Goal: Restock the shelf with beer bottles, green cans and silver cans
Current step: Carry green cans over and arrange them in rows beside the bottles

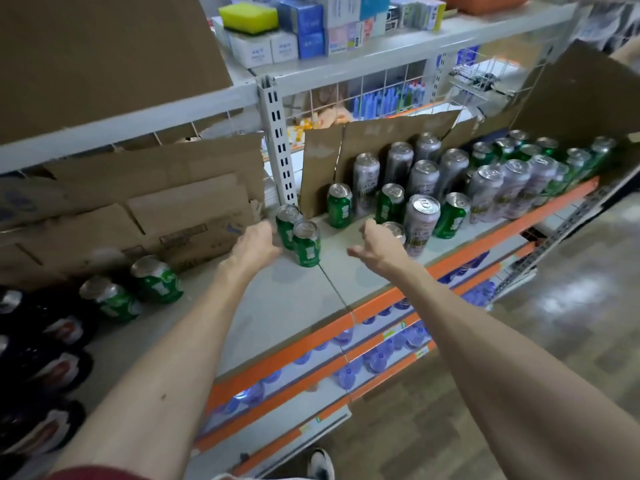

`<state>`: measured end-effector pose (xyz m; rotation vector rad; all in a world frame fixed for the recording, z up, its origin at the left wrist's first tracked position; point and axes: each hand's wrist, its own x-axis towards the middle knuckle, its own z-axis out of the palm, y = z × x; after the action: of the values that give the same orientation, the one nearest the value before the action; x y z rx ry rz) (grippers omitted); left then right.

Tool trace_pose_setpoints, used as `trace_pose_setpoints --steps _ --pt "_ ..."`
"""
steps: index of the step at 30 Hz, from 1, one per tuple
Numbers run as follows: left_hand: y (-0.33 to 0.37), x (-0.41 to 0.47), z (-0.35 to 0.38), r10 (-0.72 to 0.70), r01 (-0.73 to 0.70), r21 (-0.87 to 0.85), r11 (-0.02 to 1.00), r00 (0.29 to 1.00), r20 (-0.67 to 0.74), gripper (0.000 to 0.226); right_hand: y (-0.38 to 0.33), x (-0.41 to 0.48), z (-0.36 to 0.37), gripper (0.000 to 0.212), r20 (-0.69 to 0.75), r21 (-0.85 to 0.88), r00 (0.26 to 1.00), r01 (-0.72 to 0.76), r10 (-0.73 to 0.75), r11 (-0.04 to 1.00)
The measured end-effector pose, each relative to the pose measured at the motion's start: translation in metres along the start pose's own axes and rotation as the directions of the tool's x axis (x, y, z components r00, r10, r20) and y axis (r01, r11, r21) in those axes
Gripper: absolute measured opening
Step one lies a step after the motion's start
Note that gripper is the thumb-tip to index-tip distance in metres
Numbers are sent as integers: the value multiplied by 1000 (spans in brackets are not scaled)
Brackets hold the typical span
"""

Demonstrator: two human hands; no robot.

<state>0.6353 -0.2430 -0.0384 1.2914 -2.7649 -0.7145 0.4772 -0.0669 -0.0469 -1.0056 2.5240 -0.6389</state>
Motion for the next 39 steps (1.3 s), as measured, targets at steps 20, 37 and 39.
trace_pose_setpoints --steps 20,37,39 --pt "-39 138 60 89 -89 -242 966 996 -11 61 -32 93 73 58 149 150 979 115 -138 982" --pt "-23 130 56 16 -18 -273 962 1000 -8 34 -24 91 75 56 181 247 961 162 -210 955" --pt "-23 131 56 5 -8 -307 952 1000 -10 49 -22 89 78 56 171 250 963 164 -210 954"
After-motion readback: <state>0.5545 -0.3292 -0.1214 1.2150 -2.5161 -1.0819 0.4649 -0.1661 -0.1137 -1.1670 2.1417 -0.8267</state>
